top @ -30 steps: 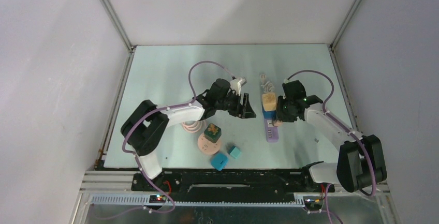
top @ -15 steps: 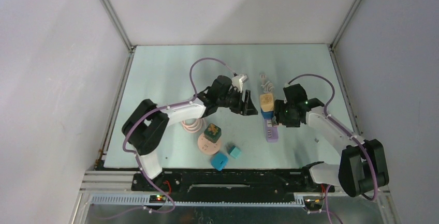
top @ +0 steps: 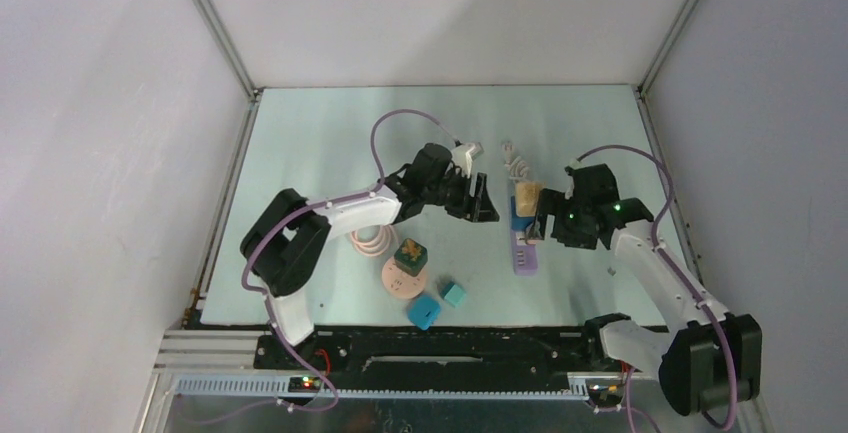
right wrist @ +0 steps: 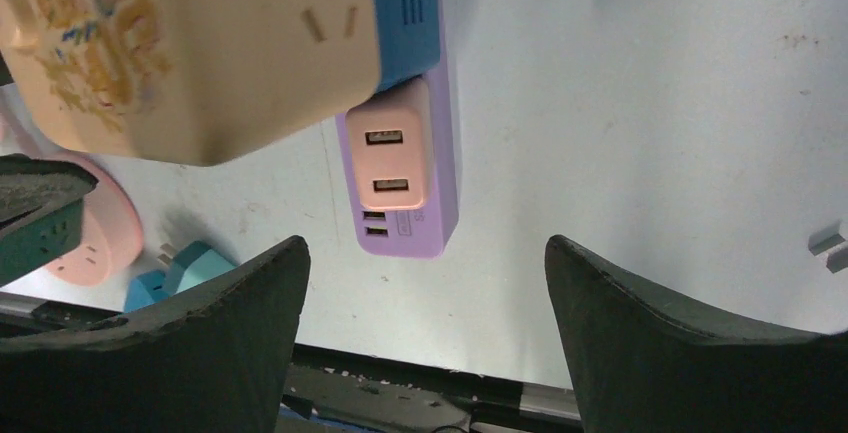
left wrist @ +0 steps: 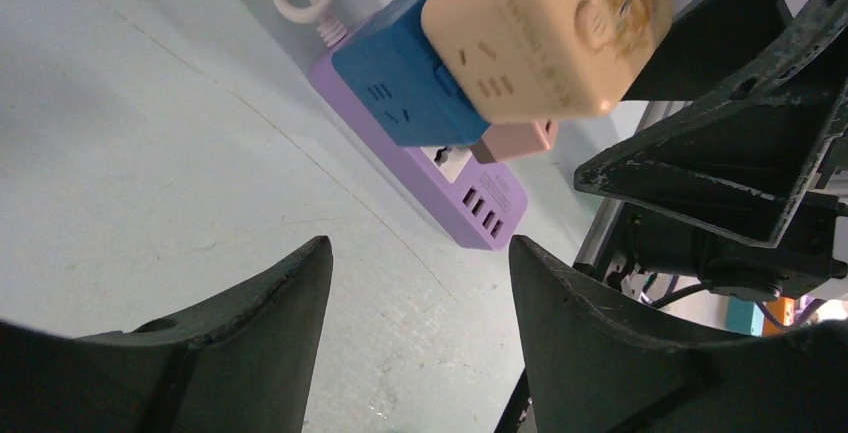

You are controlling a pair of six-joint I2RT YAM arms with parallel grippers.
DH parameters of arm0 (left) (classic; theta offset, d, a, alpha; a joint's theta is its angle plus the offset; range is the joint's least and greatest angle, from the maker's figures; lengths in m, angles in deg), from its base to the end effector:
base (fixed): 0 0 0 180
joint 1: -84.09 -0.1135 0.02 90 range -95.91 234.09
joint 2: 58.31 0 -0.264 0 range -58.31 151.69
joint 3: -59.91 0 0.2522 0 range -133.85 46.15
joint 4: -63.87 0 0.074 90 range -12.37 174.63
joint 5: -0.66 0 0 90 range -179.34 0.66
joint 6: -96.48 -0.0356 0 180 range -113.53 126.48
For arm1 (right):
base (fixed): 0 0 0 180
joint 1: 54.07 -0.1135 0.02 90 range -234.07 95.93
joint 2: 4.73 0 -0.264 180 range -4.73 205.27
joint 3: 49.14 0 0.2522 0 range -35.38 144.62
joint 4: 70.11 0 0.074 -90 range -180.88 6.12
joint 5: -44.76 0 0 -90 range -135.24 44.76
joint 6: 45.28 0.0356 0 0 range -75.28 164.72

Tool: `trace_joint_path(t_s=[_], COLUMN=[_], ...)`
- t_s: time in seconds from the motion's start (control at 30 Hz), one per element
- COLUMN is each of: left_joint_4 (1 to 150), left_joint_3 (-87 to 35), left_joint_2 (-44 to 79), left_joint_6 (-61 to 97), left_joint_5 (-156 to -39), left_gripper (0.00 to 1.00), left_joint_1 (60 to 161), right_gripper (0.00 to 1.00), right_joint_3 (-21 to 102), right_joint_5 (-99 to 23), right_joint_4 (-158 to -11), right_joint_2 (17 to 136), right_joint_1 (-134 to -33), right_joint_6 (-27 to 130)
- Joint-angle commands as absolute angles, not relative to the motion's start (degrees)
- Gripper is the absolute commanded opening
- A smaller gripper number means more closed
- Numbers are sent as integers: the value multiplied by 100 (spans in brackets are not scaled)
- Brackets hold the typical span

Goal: Insert the plug
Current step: Insert the plug into the socket.

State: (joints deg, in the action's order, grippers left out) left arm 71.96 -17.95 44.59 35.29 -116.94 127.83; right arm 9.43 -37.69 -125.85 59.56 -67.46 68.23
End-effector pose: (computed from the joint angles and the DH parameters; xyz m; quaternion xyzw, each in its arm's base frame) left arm 0.2746 -0.2856 0.2064 0.2236 0.8320 -0.4427 0.2487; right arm 0.2019 0.0529 0.2302 0.0691 0.9647 0.1384 0.2131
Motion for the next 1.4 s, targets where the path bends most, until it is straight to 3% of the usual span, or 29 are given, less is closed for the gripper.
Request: trace_joint_path(t_s=[0.0,0.23,0.3,0.5,0.73,1.13,1.37], left_joint_4=[7301,7376,7384,7423,7515,7559,7543], left_joint_3=[-2318,-2339,-2324,-2293,-2287,-2326,-2362], left_joint_2=[4505,4471,4466,4401,4328,4355,4391], left_joint_6=[3263,3237,3245,3253,3252,3257,3283], left_joint_5=[-11729,-11694,-11686,-11650,-11602,-11570,-11554], left_gripper=[69,69,69,69,69,69,69], left_joint_1=[12762,12743,12742,12742,12744,12746,12742], right_gripper=[89,82,65,50,47,31,18], right_joint_3=[1125,1111,1111,1143,1243,1105,1029], right_joint_5=[-3355,-2241,-1948,-1385,-1325,-1374,-1987], right_joint_4=[-12742,-12453,-12298,-11842,-11586,-11615,-11858], right_joint_2=[5642,5260,5335,6058,6916,7394,7548], right_joint_1=[-6488,-5743,-5602,-5244,-5205,-5258,-5550], right_joint_6=[6721,6615,6620,6605,6478,6300,6268])
